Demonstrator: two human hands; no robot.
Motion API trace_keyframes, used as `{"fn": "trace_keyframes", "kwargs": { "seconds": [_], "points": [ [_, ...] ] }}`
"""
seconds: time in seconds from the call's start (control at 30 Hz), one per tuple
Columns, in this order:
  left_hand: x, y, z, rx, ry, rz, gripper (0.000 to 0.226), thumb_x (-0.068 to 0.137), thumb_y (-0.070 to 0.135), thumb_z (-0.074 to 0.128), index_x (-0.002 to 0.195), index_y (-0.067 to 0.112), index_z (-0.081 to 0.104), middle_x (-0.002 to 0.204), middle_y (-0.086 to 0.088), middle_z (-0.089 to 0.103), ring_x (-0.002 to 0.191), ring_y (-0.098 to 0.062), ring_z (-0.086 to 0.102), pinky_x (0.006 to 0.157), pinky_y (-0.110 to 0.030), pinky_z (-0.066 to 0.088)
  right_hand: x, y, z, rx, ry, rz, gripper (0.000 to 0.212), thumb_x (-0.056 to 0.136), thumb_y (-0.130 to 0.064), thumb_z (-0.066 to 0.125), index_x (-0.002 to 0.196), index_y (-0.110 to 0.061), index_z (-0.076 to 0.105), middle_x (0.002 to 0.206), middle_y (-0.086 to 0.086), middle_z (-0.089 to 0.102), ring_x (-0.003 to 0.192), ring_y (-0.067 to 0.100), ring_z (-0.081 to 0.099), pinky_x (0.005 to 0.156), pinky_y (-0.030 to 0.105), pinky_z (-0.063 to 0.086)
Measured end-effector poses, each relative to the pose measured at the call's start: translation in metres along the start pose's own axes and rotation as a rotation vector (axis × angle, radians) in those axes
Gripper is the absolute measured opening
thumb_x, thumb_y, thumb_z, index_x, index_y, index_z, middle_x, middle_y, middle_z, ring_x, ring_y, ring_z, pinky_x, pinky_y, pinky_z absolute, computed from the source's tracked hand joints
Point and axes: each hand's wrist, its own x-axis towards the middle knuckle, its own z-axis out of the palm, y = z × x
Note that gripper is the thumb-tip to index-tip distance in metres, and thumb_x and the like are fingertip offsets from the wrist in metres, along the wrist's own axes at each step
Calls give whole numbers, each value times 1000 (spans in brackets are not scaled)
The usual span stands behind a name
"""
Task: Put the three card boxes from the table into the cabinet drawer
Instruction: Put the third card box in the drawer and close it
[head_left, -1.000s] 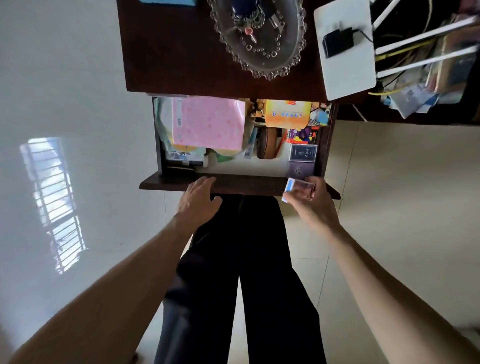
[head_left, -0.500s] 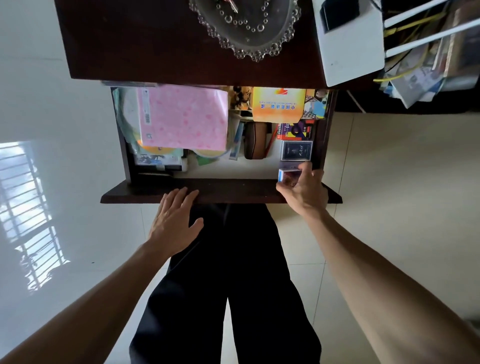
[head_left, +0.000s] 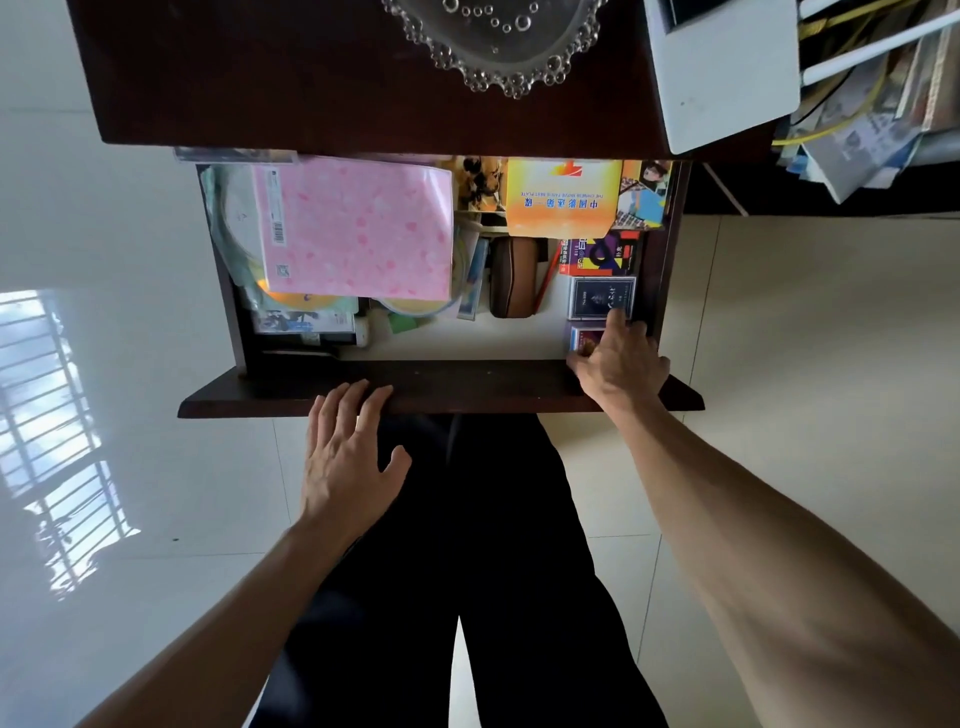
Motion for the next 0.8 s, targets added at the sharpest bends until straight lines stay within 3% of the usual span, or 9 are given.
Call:
{"fn": "trace_keyframes", "kwargs": {
  "seconds": [0.4, 0.53, 0.6, 0.7, 0.8],
  "points": [
    [-2, 3, 3, -4, 60, -21, 61, 78, 28, 64, 136, 17, 49, 144, -7, 48, 140, -26, 33, 122, -46, 18, 9, 3, 1, 17, -46, -4, 87, 84, -50, 75, 150, -16, 30, 140, 15, 51, 126, 38, 55, 99, 53, 47],
    [2, 10, -14, -54, -79, -102, 60, 85, 30, 58, 143, 19, 45, 152, -4, 41, 147, -22, 25, 124, -41, 12, -11, 9, -11, 193, -137, -22, 71, 91, -50, 66, 145, -17, 35, 129, 9, 62, 113, 32, 64, 93, 46, 53],
    [5, 16, -29, -206, -157, -195, 54, 88, 31, 55, 141, 21, 48, 150, -1, 44, 145, -20, 28, 122, -39, 20, -26, 12, -18, 338, -140, -71, 55, 93, -47, 63, 137, -18, 48, 117, 3, 69, 98, 23, 67, 85, 36, 52],
    [6, 25, -57, -485, -149, -347, 41, 87, 30, 55, 127, 24, 61, 127, 3, 64, 122, -20, 55, 101, -34, 44, -57, 15, -30, 623, -164, -96, 40, 93, -41, 66, 124, -17, 64, 105, -3, 71, 88, 15, 69, 82, 30, 53],
    [0, 30, -76, -640, -125, -486, 27, 86, 31, 55, 108, 28, 70, 106, 5, 72, 92, -17, 64, 78, -29, 46, -86, 20, -33, 890, -187, 22, 35, 95, -33, 67, 120, -9, 70, 102, 6, 77, 80, 16, 75, 82, 34, 59]
  ]
}}
